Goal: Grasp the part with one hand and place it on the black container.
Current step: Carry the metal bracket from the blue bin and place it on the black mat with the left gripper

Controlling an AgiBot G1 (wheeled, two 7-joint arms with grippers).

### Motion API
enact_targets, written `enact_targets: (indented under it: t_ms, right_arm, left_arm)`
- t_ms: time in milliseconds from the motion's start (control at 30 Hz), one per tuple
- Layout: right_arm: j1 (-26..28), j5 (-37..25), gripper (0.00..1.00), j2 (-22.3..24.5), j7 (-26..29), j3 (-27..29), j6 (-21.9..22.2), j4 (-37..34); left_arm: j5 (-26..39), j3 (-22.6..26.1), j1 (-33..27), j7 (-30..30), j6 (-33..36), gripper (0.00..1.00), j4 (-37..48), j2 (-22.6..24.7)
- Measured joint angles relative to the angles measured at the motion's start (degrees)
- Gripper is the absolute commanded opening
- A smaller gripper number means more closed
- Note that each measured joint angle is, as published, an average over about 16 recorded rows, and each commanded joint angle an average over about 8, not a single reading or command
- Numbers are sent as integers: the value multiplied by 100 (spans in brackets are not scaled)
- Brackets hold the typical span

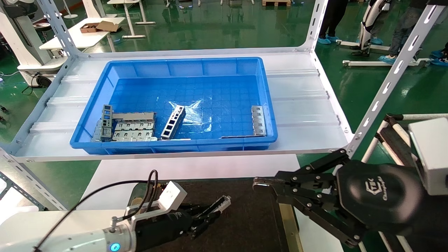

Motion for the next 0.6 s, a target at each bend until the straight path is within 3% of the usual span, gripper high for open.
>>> enact_targets:
  t_ms: [300,600]
  right_arm:
    - [0,0,0,0,0,-1,0,0]
    - [0,1,0,0,-1,-1,0,0]
  left_arm:
    - [196,346,313,-1124,-2042,0,288,838]
    - [-2,681,236,-1881,-3226,0,1103,1728]
